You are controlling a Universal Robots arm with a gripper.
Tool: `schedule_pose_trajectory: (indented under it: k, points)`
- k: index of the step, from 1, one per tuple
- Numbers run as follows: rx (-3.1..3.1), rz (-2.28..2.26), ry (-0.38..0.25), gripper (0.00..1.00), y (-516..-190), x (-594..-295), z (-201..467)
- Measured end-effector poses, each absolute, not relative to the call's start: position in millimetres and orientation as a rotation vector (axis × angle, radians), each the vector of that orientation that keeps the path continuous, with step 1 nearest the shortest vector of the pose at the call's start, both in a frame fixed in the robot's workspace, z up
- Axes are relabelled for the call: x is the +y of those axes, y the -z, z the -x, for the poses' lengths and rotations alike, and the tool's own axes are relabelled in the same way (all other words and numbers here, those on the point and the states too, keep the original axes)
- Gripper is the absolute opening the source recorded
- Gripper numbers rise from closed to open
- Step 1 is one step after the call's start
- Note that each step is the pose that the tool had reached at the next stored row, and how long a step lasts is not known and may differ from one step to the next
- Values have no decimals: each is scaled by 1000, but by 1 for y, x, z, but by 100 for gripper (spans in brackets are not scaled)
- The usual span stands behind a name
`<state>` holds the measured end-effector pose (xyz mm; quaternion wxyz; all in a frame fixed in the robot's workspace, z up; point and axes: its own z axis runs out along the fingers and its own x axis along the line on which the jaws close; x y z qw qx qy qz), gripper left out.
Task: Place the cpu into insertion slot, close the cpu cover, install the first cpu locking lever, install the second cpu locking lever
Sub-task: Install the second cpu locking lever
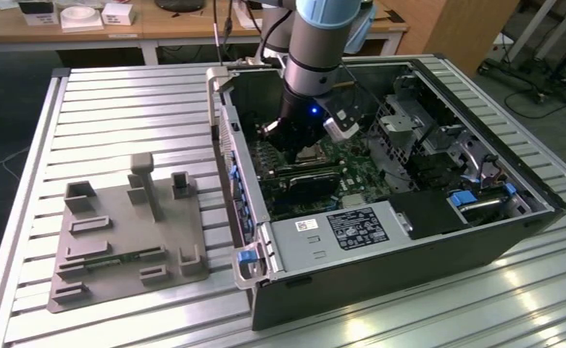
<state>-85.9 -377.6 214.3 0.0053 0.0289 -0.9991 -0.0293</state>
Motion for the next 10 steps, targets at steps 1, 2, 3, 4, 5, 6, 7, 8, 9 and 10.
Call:
schedule_pose_trajectory:
  k: [1, 2, 3, 4, 5, 6, 7, 8, 9, 10]
  points:
    - [-3129, -90, 88, 10, -216, -377, 86]
    - [-3129, -90, 84, 10, -217, -377, 86]
    - [-3129, -90, 81, 10, -218, -376, 86]
    - [-3129, -90, 79, 10, -219, -376, 86]
    - [-3129, -91, 78, 10, -220, -376, 86]
    - [-3129, -91, 78, 10, -220, -376, 86]
    - [-3129, -90, 77, 10, -220, -376, 86]
    - [-3129, -90, 77, 10, -220, -376, 86]
    - [-3129, -90, 77, 10, -220, -376, 86]
    - [-3129, -90, 77, 10, -220, -376, 86]
